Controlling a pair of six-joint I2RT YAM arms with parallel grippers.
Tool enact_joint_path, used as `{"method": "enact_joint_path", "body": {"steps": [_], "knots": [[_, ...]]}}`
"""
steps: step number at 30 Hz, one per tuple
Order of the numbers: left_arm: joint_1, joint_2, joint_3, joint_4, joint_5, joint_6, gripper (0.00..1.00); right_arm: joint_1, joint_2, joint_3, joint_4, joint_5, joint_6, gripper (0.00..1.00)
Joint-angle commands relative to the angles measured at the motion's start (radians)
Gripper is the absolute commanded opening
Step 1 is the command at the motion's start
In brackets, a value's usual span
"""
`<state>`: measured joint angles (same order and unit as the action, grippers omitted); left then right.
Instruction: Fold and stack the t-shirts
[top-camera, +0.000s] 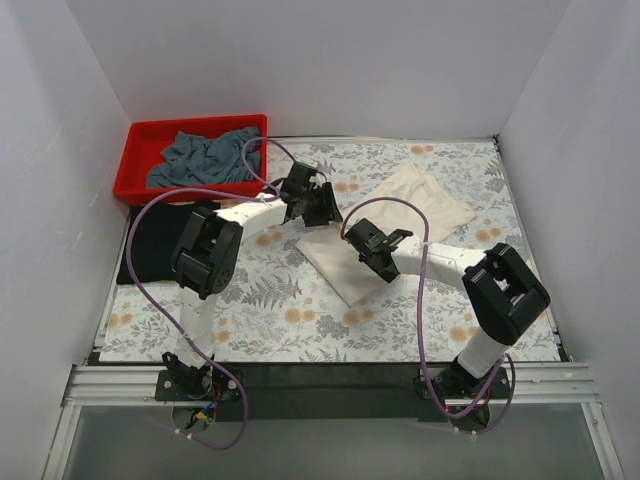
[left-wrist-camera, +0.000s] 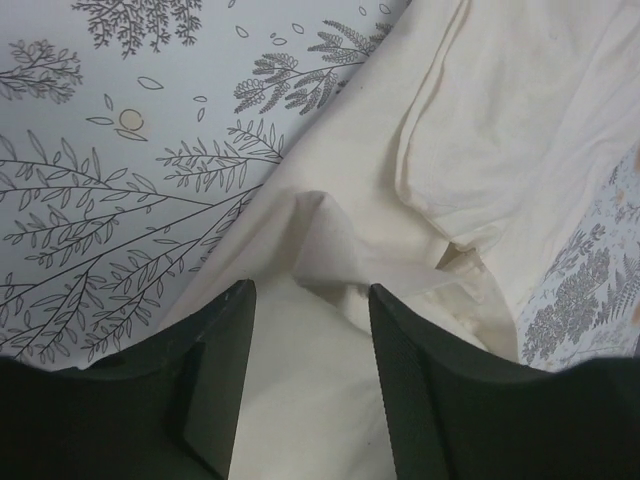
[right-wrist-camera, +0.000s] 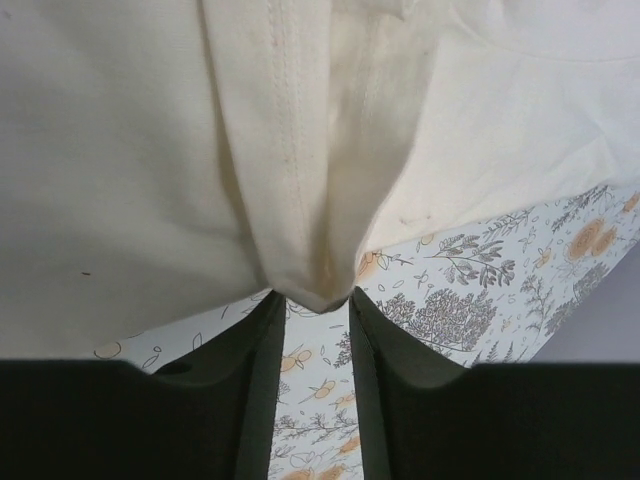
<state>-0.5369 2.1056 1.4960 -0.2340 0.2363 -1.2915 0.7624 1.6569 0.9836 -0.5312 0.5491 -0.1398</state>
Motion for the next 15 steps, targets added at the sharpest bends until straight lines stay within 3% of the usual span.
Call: {"method": "enact_joint_path", "body": {"steps": [1,3,9,15], "knots": [[0.005,-0.097,-0.008,0.032,-0.049,0.029,0.48,-0.014,-0.035,-0.002,-0.027,0.054,0.038,0.34],[0.003,-0.120,-0.017,0.030,-0.064,0.040,0.55,-0.028,-0.045,0.006,-0.036,0.067,0.058,0.37],[0.003,-0.255,-0.132,0.025,-0.107,0.077,0.57,-0.178,-0.074,0.061,-0.098,0.032,0.189,0.43],[0.003,-0.328,-0.247,0.007,-0.157,0.158,0.55,-0.304,-0.155,0.099,-0.101,-0.165,0.290,0.45]]}}
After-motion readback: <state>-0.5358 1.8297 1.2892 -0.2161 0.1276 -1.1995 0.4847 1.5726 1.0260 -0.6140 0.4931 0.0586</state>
